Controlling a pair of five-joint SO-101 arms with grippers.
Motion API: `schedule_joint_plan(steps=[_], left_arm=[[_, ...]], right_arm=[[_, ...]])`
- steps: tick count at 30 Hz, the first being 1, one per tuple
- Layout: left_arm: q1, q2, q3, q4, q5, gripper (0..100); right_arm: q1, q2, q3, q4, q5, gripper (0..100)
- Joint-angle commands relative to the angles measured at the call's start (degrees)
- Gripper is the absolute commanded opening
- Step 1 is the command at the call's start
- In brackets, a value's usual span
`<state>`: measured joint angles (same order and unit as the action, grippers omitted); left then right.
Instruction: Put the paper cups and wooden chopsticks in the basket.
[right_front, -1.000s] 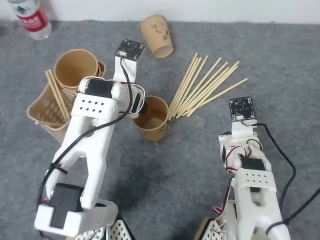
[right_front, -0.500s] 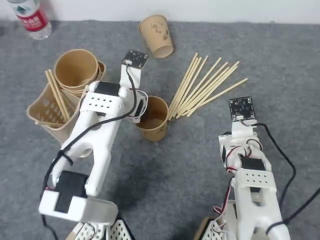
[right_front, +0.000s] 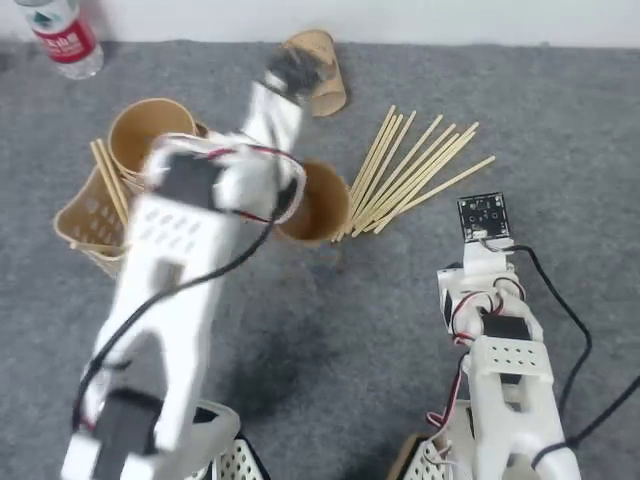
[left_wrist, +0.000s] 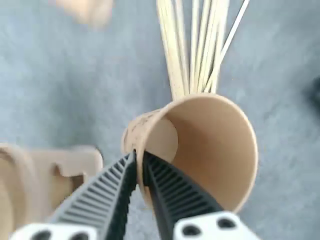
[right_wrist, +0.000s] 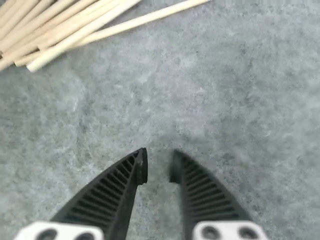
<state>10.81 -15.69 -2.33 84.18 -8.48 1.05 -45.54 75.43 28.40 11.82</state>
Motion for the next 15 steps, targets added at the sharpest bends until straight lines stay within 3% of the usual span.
schedule_joint_plan(steps=[1, 8, 15], left_arm=[[-1.41, -9.49, -10.95, 4.40, -0.88, 1], [-4.84, -19.78, -13.58, 2.81, -1.05, 1], [-17.58, -18.64, -13.76, -6.77, -0.97, 1]], right_arm=[[-1.01, -0.48, -10.29, 7.16, -0.35, 15.8], [-7.87, -0.40, -29.80, 23.34, -0.35, 14.3], [-11.74, 10.95, -43.96, 30.02, -0.79, 14.3]])
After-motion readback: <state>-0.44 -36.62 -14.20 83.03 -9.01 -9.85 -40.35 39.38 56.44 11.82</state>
